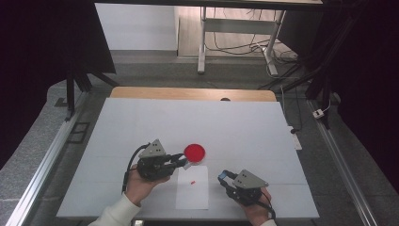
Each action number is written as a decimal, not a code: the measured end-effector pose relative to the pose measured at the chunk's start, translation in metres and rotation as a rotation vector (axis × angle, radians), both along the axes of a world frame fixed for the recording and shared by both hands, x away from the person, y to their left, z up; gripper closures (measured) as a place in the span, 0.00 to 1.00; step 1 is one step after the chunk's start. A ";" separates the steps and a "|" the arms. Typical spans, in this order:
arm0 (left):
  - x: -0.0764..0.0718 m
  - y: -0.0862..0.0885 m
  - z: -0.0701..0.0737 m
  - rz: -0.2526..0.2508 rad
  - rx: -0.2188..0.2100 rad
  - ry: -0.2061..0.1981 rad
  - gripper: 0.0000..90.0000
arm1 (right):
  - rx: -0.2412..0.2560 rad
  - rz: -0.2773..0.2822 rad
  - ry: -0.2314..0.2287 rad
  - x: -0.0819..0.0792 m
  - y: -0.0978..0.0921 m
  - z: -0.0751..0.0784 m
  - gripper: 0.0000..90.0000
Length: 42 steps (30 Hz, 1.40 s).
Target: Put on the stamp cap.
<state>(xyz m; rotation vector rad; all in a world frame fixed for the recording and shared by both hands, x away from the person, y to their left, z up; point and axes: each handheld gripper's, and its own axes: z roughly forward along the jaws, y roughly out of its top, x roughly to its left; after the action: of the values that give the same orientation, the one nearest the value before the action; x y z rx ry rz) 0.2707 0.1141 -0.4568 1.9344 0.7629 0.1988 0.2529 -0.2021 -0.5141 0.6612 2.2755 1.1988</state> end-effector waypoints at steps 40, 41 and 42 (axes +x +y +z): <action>0.001 -0.005 0.000 -0.021 -0.025 0.009 0.83 | 0.004 0.036 -0.021 0.005 0.039 -0.002 0.72; 0.001 -0.005 0.000 -0.020 -0.024 0.010 0.83 | -0.001 0.037 -0.024 0.005 0.040 -0.001 0.72; 0.001 -0.005 0.000 -0.020 -0.023 0.010 0.83 | 0.005 0.039 -0.027 0.005 0.042 -0.002 0.72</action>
<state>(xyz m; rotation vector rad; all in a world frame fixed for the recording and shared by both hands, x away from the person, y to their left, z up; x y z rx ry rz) 0.2714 0.1095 -0.4565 1.9217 0.7496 0.1677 0.2581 -0.1600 -0.5158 0.6011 2.2743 1.2243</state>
